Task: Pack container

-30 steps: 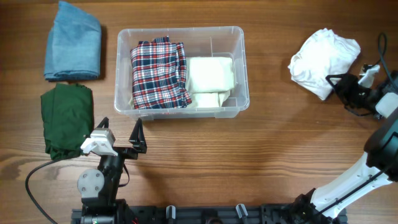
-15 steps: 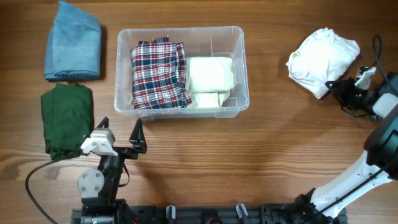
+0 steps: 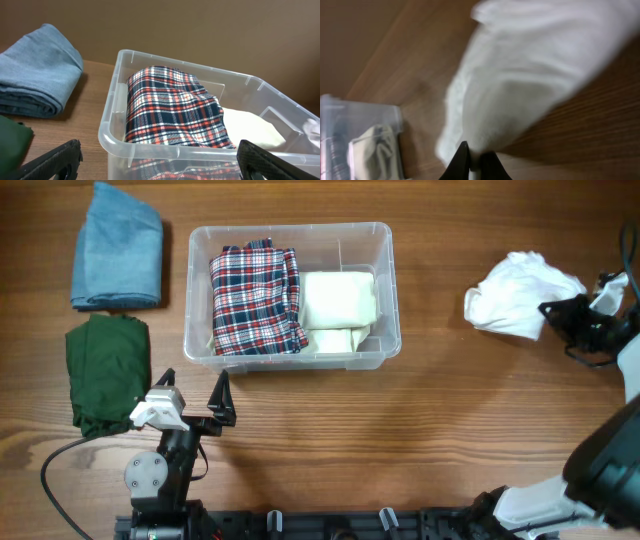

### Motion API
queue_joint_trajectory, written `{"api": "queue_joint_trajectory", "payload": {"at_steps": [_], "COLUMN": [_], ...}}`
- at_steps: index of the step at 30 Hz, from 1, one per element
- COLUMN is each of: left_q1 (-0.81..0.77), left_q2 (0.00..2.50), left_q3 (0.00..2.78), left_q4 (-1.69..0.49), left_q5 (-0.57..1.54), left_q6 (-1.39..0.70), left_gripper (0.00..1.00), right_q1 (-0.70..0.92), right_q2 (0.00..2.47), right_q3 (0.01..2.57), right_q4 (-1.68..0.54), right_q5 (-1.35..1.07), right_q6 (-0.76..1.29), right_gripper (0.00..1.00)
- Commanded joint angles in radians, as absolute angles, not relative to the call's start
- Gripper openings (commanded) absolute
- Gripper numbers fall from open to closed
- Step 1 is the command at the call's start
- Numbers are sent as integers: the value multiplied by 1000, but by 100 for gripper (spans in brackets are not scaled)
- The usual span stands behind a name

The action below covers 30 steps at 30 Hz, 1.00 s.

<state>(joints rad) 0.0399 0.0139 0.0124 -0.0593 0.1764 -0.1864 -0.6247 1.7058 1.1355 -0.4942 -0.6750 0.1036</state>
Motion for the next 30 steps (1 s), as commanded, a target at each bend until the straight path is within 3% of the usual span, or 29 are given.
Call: {"api": "queue_joint_trajectory", "payload": {"at_steps": [1, 9, 19, 24, 30], "left_q1": [45, 45, 45, 45, 45], "left_q2": [9, 9, 9, 9, 9], "left_q3": [6, 6, 6, 6, 6], "left_q4": [-60, -60, -60, -60, -60], "left_q5": [167, 167, 167, 167, 167], "left_q6": [-191, -191, -191, -191, -191], "left_gripper": [100, 100, 100, 100, 100], "right_q1": [-604, -522, -351, -152, 120], "right_q2": [1594, 1546, 1546, 1546, 1553], "right_q3": [1152, 1362, 1761, 1884, 1914], "right_q4": [-541, -884, -1177, -1126, -850], "right_q5": [-628, -600, -581, -585, -579], "right_q6": [68, -83, -103, -10, 112], "right_gripper": [4, 4, 4, 4, 4]}}
